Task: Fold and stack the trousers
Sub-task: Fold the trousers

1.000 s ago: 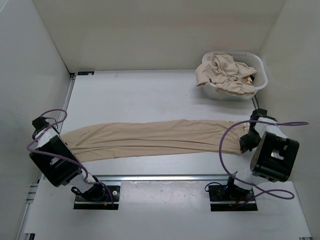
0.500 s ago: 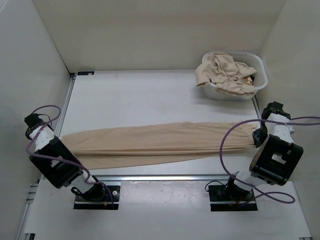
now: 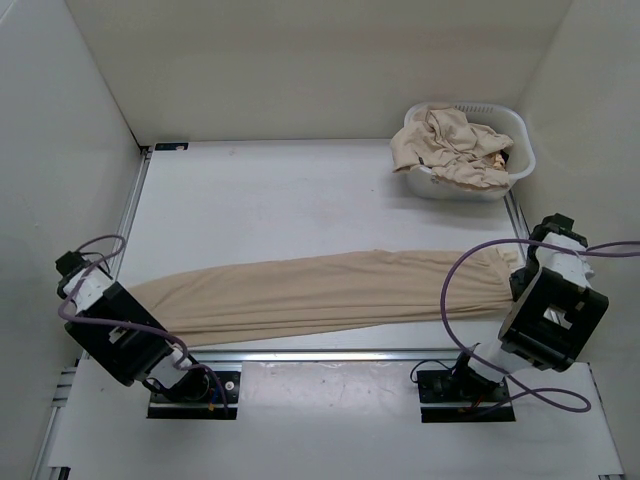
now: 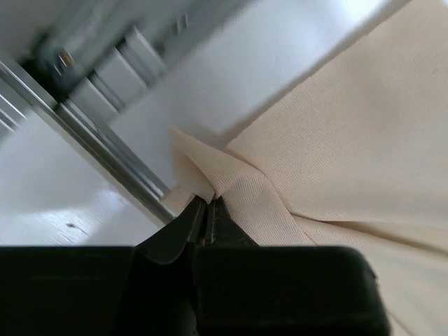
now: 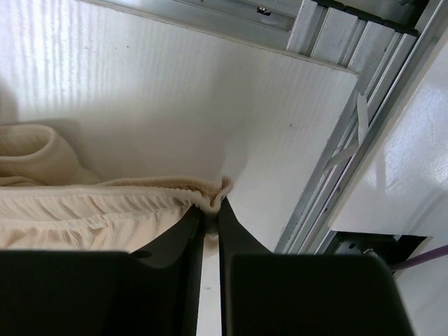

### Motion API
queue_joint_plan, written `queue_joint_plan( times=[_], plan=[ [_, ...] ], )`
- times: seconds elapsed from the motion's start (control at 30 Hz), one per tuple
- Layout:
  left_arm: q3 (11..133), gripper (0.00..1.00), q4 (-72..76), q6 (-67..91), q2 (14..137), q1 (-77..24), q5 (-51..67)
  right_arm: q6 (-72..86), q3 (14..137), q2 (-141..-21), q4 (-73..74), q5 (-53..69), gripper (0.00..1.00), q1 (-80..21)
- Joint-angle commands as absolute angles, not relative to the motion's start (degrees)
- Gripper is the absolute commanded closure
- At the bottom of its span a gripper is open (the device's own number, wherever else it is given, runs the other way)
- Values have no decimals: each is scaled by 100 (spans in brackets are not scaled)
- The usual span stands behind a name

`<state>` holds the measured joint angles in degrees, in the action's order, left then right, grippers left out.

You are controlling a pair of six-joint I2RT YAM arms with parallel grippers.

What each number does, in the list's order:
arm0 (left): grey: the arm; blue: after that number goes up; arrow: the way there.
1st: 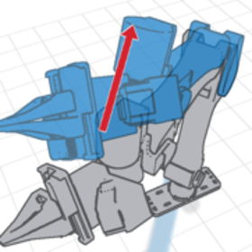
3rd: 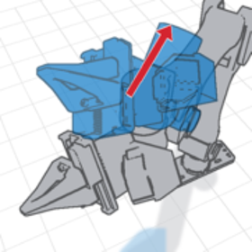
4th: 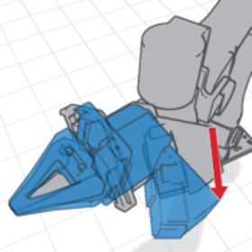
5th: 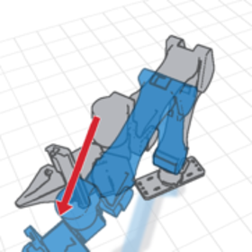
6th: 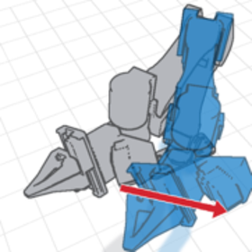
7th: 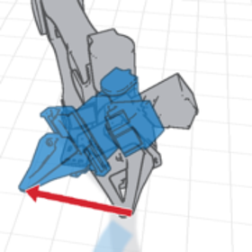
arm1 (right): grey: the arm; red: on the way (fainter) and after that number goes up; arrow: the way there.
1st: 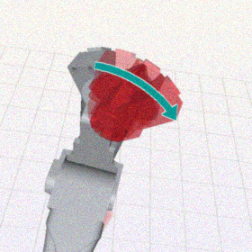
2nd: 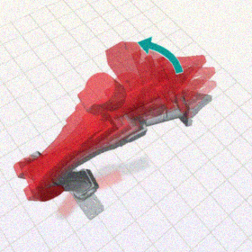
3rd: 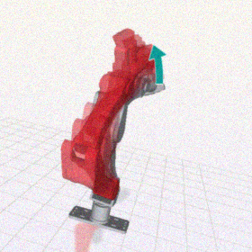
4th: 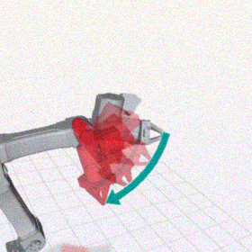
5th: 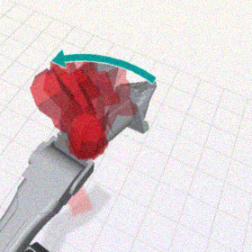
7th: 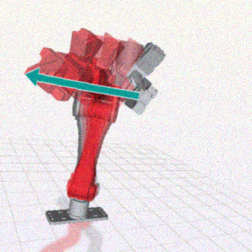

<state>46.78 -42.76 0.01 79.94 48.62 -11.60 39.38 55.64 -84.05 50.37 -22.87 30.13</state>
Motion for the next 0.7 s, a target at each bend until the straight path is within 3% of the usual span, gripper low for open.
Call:
queue_joint_plan(
  times=[0.0,0.1,0.13,0.17,0.23,0.47,0.67],
  plan=[
    [4272,86,-4342,0,7813,4939,-1336,3806,5388,-8551,4781,-2540,100,3094],
    [4078,78,-4289,0,7928,4939,-1441,3419,5335,-8684,4509,-2066,78,3094],
    [4009,71,-4289,0,7989,4939,-1511,3419,5335,-8745,4509,-2065,61,3094],
    [4008,60,-4289,0,7989,4939,-1512,3332,5335,-8745,4509,-2013,54,3094],
    [4008,48,-4289,0,7989,4939,-1564,3278,5335,-8745,4509,-2013,45,2954],
    [4534,35,-4351,0,7989,4992,-1828,3331,5388,-8403,4684,-2688,36,2199],
    [5378,35,-4808,0,8051,4940,-1565,3173,5808,-8525,4623,-3761,23,1503]
  ],
)
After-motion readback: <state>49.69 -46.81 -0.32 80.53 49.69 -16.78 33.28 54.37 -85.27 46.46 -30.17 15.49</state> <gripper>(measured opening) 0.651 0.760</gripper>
